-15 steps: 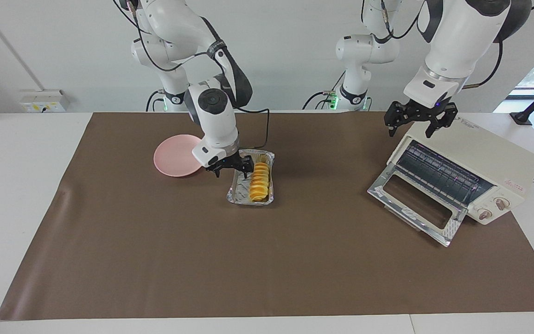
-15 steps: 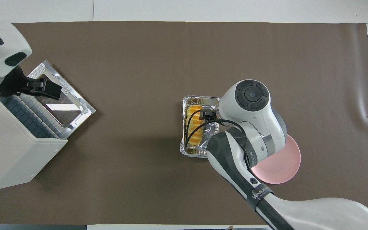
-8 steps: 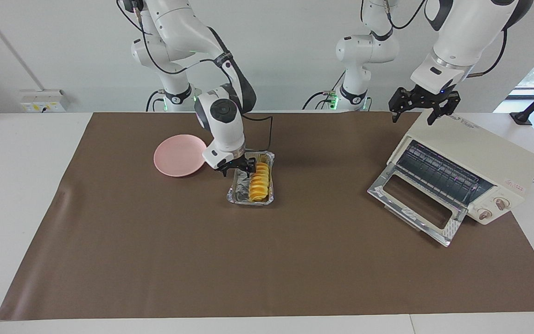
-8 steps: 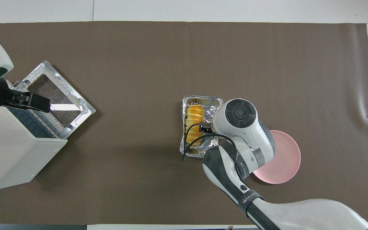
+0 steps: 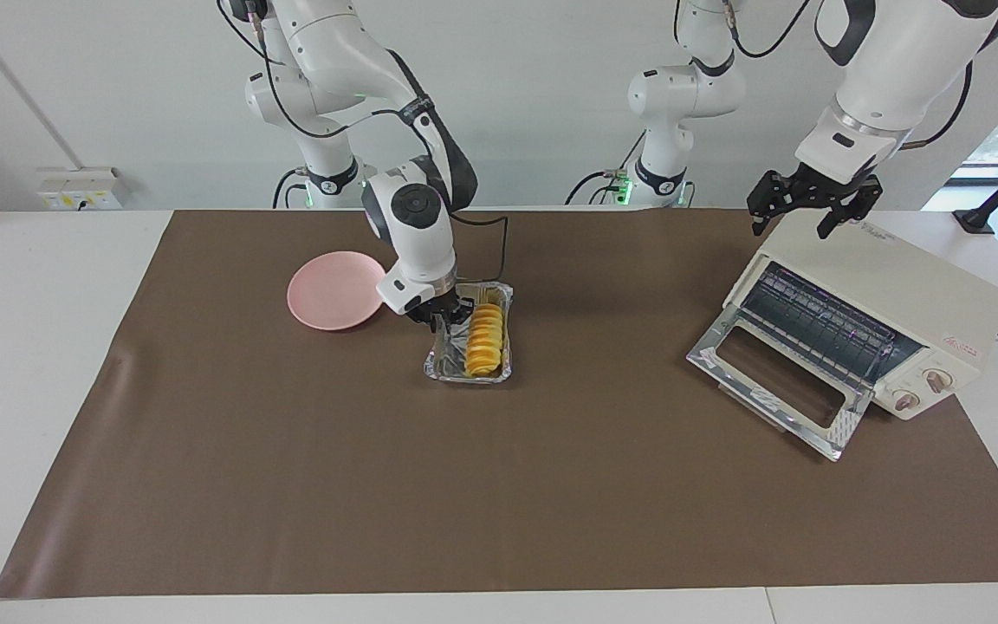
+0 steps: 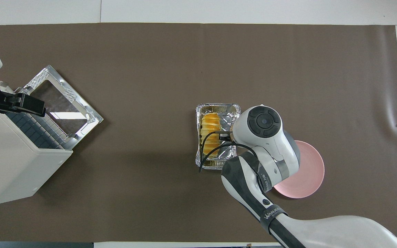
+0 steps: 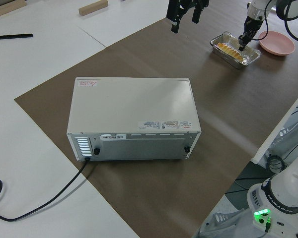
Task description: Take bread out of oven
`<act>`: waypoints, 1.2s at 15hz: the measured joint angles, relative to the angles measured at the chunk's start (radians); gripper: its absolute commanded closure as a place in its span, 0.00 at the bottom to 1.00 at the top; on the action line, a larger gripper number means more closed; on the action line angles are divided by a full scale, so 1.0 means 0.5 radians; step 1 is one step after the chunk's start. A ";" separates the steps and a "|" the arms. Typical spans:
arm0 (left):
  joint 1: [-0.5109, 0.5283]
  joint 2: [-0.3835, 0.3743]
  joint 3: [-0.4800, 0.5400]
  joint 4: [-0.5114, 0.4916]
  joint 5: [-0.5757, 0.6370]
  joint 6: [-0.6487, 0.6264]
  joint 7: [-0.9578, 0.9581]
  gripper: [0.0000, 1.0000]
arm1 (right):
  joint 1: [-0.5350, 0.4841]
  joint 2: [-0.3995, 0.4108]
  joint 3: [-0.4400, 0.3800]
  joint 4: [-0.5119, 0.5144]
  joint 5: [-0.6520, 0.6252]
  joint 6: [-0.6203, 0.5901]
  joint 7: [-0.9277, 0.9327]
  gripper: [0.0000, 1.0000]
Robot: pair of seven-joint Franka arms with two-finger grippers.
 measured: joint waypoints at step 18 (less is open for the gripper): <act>-0.003 -0.002 -0.002 -0.027 0.000 0.004 -0.122 0.00 | -1.117 0.151 -0.020 0.455 0.234 -0.319 -1.268 1.00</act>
